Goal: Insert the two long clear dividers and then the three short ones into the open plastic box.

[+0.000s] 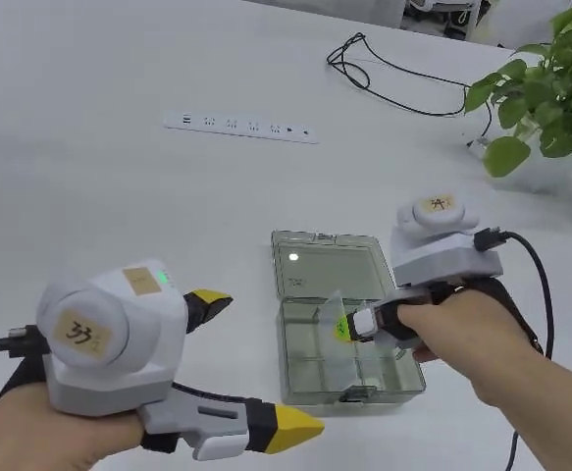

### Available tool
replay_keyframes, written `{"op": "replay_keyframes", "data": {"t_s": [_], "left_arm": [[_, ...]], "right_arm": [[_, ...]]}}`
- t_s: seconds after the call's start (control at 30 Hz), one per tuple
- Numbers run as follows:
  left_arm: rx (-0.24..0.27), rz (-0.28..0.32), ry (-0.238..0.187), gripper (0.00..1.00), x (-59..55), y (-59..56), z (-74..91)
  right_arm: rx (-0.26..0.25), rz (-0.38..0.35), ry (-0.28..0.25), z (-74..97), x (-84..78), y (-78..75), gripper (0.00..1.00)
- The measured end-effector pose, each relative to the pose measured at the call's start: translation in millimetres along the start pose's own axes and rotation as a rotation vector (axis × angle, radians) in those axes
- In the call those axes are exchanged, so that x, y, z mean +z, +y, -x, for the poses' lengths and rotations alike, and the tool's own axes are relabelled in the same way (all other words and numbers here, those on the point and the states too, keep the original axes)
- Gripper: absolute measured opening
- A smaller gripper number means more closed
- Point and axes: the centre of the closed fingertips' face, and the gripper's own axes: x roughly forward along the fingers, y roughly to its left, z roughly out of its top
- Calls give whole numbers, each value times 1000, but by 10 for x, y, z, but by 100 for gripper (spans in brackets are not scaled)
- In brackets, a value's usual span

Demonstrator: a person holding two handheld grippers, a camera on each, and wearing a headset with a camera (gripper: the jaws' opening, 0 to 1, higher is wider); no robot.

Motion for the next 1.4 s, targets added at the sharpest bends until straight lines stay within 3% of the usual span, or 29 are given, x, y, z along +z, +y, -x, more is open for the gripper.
{"op": "replay_keyframes", "data": {"t_s": [0.1,0.63,1.4], "left_arm": [[1,1,1,99,-16,9,-4],[-1,-9,10,100,-35,18,-21],[8,-19,12,100,44,-2,-2]], "right_arm": [[4,35,0,-49,1,35,7],[57,23,24,-243,-79,12,9],[167,-49,-52,-191,-44,58,14]]}}
